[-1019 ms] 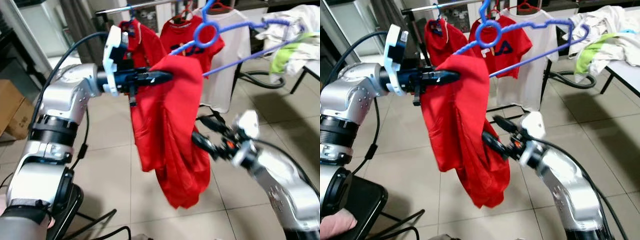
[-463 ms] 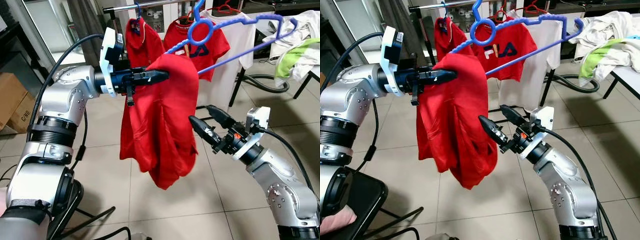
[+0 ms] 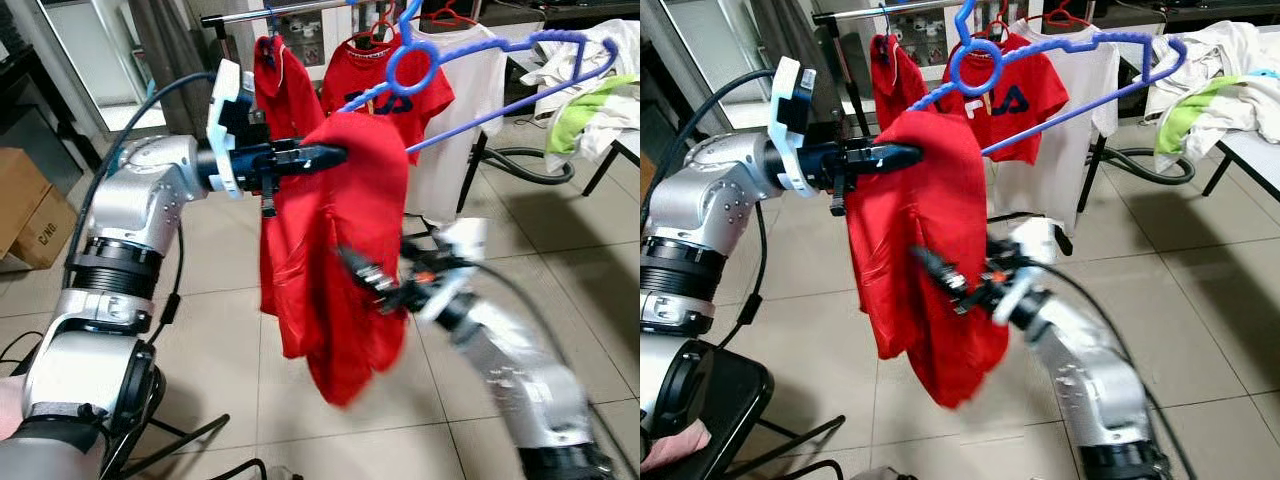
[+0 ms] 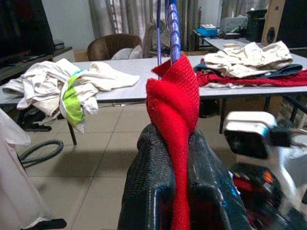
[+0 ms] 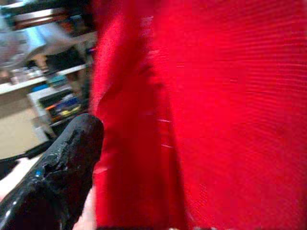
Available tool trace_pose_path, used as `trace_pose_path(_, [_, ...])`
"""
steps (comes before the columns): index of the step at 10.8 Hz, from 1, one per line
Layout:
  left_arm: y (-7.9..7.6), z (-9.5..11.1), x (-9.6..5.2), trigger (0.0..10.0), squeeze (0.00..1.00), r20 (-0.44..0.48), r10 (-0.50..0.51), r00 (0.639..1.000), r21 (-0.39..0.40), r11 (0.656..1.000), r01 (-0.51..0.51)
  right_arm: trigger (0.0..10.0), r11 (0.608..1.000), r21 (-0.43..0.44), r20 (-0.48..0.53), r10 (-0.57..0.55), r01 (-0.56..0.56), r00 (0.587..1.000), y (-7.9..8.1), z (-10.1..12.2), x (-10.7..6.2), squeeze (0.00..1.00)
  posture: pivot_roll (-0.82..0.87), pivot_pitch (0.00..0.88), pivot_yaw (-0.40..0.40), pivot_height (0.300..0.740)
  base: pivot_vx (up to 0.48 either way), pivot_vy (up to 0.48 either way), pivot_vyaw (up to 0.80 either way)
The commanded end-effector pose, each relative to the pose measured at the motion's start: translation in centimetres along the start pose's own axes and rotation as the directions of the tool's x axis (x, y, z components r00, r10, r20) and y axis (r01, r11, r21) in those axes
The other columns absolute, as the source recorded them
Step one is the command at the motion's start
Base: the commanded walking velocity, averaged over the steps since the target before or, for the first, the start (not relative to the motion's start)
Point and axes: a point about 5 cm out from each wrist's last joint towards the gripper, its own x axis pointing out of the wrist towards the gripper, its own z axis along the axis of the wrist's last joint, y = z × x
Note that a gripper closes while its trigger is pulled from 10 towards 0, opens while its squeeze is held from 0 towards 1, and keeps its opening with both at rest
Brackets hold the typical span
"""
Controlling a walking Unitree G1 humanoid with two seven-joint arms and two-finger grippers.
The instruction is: Hang hanger
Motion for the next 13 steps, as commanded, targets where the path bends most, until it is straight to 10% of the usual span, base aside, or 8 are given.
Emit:
trace_pose_path(1, [0.1, 1.3, 0.0, 0.0, 0.0, 0.034, 0.007, 0.999, 0.043, 0.999, -0.009, 10.0, 0.998, -0.014, -0.019, 0.061, -0.062, 0.998, 0.8, 0.0, 0.6, 0.0, -0.06, 0.0, 0.125, 0.74, 0.0, 0.0, 0.0])
trace_pose_path(2, [0.3, 1.6, 0.2, 0.0, 0.0, 0.047, 0.031, 0.998, 0.054, 0.998, -0.033, 10.0, 0.988, -0.045, -0.128, 0.143, -0.15, 0.981, 1.6, -1.4, 0.9, 0.0, -0.05, 0.0, 0.119, 0.74, 0.0, 0.0, 0.0])
trace_pose_path(4, [0.2, 3.1, 0.4, 0.0, 0.0, 0.097, 0.029, 0.995, 0.07, 0.997, -0.036, 1.8, 0.988, -0.091, -0.279, 0.098, -0.128, 0.955, 0.7, -4.0, 1.6, 0.0, -0.04, 0.0, 0.109, 0.74, 0.0, 0.0, 0.0])
trace_pose_path(5, [0.1, 3.5, 0.4, 0.0, 0.0, 0.104, 0.028, 0.994, 0.081, 0.996, -0.037, 0.0, 0.985, -0.102, -0.308, 0.104, -0.141, 0.946, 0.7, -4.3, 1.7, 0.0, -0.03, 0.0, 0.106, 0.74, 0.0, 0.0, 0.0])
trace_pose_path(13, [1.0, 4.4, -1.9, 0.0, 0.0, 0.095, 0.114, 0.989, 0.107, 0.987, -0.124, 0.0, 0.973, -0.183, -0.522, 0.026, -0.142, 0.853, -1.0, -7.4, -2.0, 0.0, -0.04, 0.0, 0.104, 0.74, 0.0, 0.0, 0.0])
